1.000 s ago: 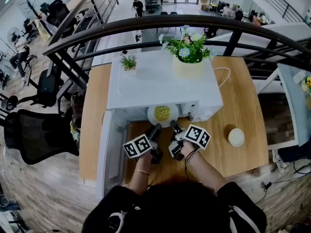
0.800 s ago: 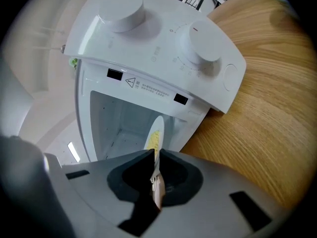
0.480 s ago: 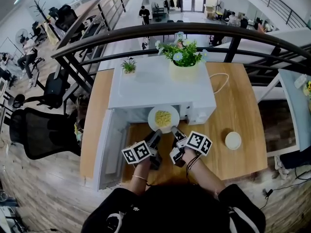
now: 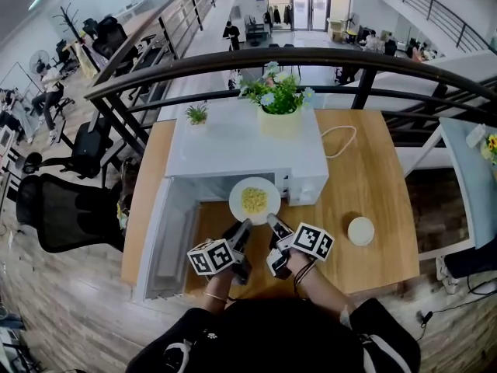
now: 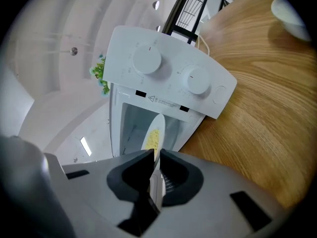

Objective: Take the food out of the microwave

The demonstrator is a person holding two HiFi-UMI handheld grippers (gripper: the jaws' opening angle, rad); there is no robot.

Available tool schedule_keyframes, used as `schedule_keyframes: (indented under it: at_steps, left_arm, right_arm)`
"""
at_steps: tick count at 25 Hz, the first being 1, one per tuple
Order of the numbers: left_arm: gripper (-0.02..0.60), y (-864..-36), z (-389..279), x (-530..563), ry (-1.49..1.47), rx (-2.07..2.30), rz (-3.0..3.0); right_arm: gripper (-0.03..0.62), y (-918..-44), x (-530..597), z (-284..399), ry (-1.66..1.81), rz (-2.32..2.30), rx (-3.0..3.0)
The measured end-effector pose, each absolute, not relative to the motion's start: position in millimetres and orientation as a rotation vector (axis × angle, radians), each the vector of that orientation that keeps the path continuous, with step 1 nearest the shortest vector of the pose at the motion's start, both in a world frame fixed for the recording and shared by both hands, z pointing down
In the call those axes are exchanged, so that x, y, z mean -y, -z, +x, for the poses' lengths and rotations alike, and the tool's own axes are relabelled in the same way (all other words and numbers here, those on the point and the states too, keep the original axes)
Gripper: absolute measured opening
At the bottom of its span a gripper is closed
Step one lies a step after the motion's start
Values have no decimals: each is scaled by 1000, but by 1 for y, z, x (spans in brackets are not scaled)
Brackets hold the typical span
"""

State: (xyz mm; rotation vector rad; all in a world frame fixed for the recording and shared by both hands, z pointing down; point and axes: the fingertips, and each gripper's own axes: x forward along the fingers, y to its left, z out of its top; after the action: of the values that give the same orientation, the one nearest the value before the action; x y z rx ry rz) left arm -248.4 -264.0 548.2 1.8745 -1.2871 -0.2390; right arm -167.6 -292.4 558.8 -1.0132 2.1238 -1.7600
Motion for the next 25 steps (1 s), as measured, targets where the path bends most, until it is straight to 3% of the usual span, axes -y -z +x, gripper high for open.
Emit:
schedule_keyframes:
  at_steps: [25]
  left_arm:
    - [97, -493, -206, 225, 329, 1363, 1965]
  right_arm:
    - [44, -507, 257, -128, 1717, -828, -2257]
